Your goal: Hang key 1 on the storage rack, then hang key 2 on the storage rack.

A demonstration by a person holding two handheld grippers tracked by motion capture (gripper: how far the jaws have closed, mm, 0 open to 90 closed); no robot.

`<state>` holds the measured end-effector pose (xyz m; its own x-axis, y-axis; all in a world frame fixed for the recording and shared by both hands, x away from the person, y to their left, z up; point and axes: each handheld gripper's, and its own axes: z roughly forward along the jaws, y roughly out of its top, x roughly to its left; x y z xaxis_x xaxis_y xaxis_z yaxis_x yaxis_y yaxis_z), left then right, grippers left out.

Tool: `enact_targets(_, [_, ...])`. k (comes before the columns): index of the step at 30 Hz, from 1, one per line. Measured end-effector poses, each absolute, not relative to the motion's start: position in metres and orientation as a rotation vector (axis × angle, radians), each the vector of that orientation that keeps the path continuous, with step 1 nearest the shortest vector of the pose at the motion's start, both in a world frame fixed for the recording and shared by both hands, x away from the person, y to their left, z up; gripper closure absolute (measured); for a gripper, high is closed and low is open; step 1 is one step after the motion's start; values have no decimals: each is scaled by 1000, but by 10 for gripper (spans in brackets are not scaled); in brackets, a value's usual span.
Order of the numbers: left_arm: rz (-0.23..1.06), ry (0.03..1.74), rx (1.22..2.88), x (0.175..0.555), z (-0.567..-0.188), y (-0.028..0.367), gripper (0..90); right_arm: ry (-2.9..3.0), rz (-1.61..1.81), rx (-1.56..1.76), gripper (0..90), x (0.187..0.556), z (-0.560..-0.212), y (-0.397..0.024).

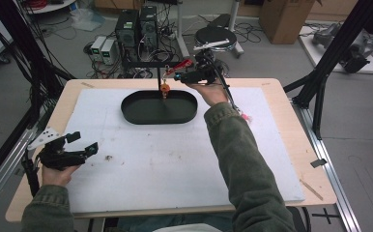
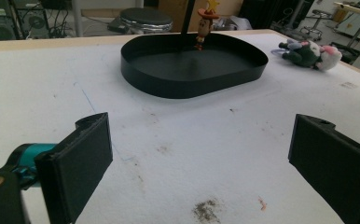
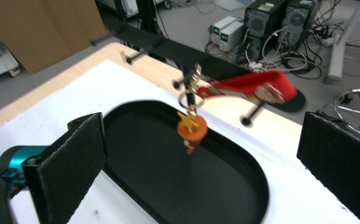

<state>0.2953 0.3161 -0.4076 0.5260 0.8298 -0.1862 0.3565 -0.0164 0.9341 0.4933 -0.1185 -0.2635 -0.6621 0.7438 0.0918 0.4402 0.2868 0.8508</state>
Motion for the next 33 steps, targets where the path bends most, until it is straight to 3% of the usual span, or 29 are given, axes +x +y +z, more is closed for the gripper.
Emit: enact_targets(33, [510, 1039, 1621, 295, -408, 315, 66, 2328, 956, 1096, 5, 475, -308, -217])
